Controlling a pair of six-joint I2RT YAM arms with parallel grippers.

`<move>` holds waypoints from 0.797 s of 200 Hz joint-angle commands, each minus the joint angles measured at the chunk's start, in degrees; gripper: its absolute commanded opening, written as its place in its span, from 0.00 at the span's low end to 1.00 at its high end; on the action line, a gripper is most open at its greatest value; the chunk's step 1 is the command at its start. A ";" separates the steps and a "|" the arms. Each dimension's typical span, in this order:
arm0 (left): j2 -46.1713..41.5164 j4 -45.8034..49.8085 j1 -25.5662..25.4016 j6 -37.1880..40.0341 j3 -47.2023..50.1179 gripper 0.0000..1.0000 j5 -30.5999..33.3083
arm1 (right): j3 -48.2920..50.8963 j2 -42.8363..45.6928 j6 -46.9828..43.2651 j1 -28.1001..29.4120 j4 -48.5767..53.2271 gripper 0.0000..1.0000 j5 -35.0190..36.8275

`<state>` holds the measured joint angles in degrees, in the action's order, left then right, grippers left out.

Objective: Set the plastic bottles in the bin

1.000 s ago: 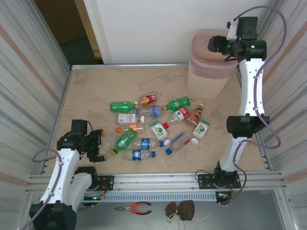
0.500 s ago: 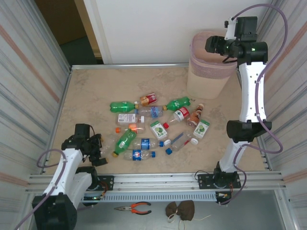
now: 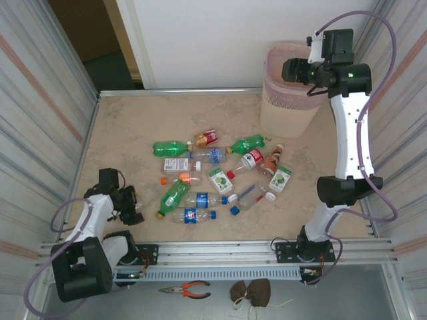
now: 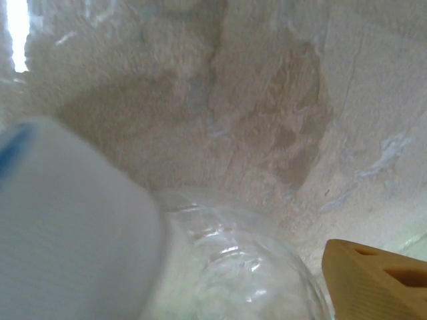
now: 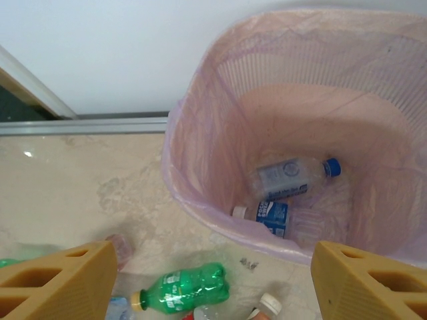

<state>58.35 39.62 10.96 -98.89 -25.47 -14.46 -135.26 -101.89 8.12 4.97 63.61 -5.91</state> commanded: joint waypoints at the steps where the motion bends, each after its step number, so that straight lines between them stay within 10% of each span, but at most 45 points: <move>1: 1.68 -1.21 0.92 2.23 -0.63 0.76 0.88 | 1.69 3.14 -1.59 0.83 0.54 0.75 1.56; 78: 0.68 -0.85 2.23 6.80 -4.78 0.58 2.14 | 8.04 7.00 -2.08 3.70 -0.74 0.75 3.24; 159: -8.92 -18.89 4.10 28.84 -8.55 0.54 1.58 | 13.47 9.72 -1.94 7.18 -4.14 0.75 -0.95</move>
<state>52.47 28.34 14.61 -80.95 -31.75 -12.97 -123.59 -94.67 6.94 10.66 61.71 -4.58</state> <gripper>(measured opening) 0.628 0.748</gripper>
